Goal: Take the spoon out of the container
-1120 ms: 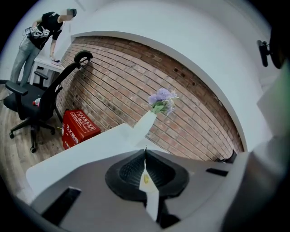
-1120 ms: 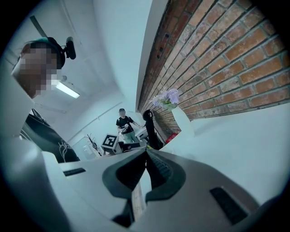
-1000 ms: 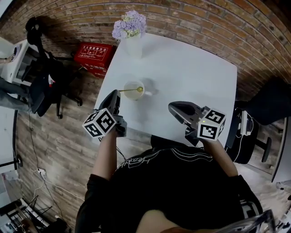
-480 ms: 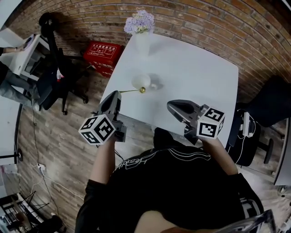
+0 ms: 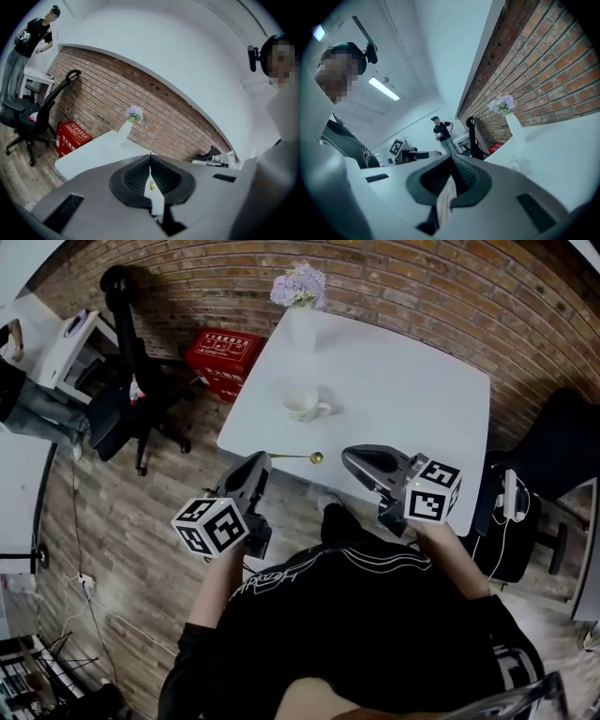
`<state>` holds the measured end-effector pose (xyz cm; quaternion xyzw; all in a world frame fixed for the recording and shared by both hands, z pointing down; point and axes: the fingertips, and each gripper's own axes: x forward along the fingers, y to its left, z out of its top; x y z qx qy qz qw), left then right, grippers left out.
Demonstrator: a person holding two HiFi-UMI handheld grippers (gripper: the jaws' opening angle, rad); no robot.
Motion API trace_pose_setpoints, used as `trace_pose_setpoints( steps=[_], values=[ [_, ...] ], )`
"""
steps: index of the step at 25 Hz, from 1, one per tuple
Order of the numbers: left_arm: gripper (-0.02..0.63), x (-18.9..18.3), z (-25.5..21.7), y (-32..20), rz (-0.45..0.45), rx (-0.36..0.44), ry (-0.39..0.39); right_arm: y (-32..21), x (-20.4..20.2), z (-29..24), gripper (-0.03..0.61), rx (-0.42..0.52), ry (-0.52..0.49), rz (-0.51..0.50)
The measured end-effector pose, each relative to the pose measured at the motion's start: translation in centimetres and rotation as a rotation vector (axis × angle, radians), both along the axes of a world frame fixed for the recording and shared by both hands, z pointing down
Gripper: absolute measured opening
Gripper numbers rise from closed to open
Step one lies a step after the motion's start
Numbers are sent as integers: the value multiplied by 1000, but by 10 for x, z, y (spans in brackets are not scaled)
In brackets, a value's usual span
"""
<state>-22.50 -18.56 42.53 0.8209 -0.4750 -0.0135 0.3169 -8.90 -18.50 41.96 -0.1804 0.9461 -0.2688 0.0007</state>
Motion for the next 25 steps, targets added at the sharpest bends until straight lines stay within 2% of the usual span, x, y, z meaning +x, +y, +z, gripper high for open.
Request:
trace_pose_setpoints(
  steps=[10, 25],
  values=[
    [8, 6, -4, 42, 33, 26, 4, 28, -4, 0, -5, 17, 17, 6],
    [8, 8, -8, 44, 49, 34, 18, 28, -1, -1, -5, 35, 44, 26]
  ],
)
